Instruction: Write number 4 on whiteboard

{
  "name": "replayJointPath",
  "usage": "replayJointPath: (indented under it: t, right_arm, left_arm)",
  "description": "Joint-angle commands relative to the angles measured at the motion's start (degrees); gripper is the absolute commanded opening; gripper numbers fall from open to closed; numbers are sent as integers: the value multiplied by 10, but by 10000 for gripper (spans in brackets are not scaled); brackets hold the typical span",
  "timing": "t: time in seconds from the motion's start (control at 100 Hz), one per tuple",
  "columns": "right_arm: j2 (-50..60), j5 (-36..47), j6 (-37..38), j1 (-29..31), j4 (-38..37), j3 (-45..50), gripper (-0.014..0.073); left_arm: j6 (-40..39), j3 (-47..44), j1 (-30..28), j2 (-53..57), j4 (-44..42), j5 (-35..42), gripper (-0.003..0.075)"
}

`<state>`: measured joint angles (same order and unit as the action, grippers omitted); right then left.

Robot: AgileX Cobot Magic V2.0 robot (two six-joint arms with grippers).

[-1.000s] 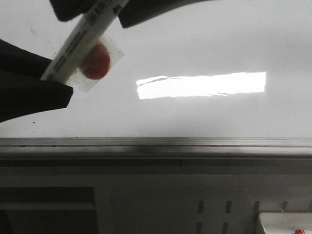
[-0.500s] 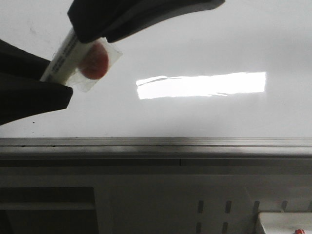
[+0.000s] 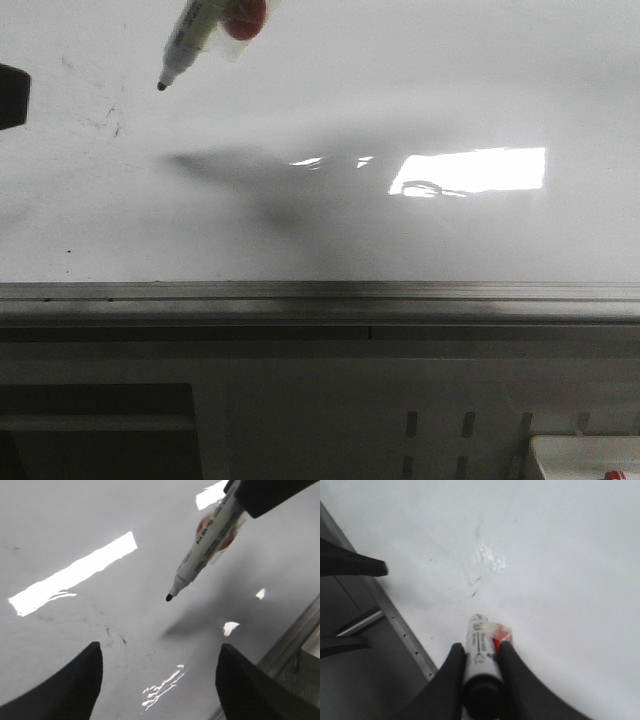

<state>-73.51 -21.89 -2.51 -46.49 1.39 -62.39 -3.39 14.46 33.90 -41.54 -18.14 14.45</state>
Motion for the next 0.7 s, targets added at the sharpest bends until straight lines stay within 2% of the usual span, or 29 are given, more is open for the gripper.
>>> replayJointPath:
  t: [0.0, 0.16, 0.69]
  right_arm:
    - [-11, 29, -6, 15, -22, -48, -64]
    - [-37, 13, -6, 22, -34, -76, -64]
    - [-61, 0, -6, 16, -26, -50, -64]
  left_arm:
    - [-4, 18, -7, 13, 22, 25, 437]
    - [-4, 18, -11, 16, 23, 25, 437]
    - [-4, 18, -11, 16, 23, 25, 437]
